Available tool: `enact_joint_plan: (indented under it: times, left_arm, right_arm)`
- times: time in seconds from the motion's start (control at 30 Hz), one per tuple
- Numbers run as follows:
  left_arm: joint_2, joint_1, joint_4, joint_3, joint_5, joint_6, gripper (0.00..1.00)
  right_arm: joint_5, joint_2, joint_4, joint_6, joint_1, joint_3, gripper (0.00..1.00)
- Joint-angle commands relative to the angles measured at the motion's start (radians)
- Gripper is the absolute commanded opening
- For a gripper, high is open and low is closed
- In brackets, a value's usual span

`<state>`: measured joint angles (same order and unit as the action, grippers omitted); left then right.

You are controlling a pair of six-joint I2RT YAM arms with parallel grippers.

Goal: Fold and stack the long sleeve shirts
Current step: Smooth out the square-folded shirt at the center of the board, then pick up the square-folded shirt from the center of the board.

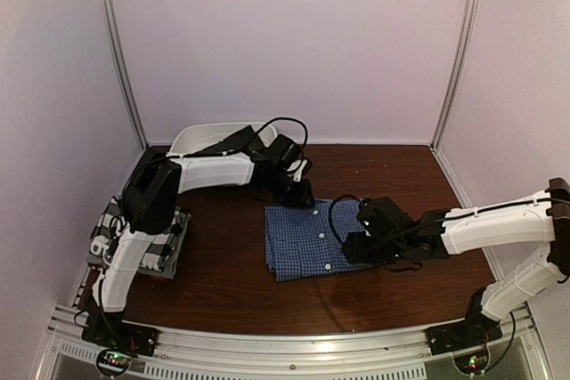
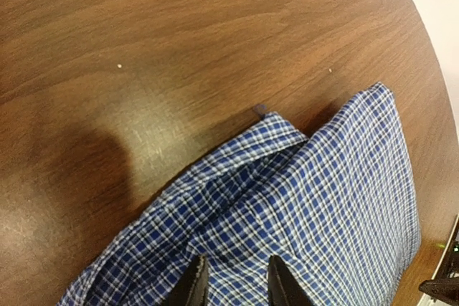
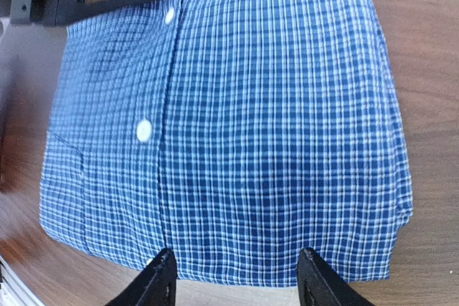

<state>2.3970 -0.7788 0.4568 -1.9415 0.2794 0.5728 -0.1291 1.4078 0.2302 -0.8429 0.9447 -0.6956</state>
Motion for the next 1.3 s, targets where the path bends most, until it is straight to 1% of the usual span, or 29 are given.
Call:
enact_joint_plan:
  times: [0.0, 0.1, 0.23, 0.43, 0.6, 0.7, 0.87, 1.17, 1.27]
  left_arm:
    - [-0.118, 0.014, 0.011, 0.011, 0.028, 0.002, 0.31]
    - [-0.21, 0.022, -0.019, 0.098, 0.072, 0.028, 0.33]
    - [-0.366, 0.03, -0.074, 0.289, 0.091, 0.055, 0.37]
    - [-0.537, 0.056, -0.131, 0.549, 0.122, 0.092, 0.41]
    - [-0.626, 0.073, -0.18, 0.74, 0.156, 0.129, 0.43]
    - [-0.647, 0.078, -0.224, 0.82, 0.183, 0.155, 0.45]
    - [-0.639, 0.079, -0.284, 0.886, 0.212, 0.189, 0.52]
    - [-0.564, 0.078, -0.331, 0.901, 0.255, 0.205, 0.63]
    - [-0.532, 0.075, -0.334, 0.896, 0.268, 0.212, 0.64]
  right_arm:
    - [0.015, -0.052, 0.013, 0.028, -0.049, -0.028, 0.58]
    - [0.032, -0.066, 0.005, 0.049, -0.091, -0.024, 0.58]
    - [0.065, -0.075, -0.015, 0.089, -0.17, -0.015, 0.58]
    - [0.145, -0.08, -0.08, 0.131, -0.289, 0.016, 0.58]
    - [0.176, -0.072, -0.099, 0.157, -0.339, 0.018, 0.58]
    - [0.181, -0.058, -0.103, 0.171, -0.349, 0.013, 0.58]
    - [0.202, -0.025, -0.113, 0.177, -0.353, 0.009, 0.58]
    - [0.205, -0.018, -0.127, 0.182, -0.355, 0.019, 0.58]
    - [0.207, -0.018, -0.132, 0.183, -0.355, 0.022, 0.58]
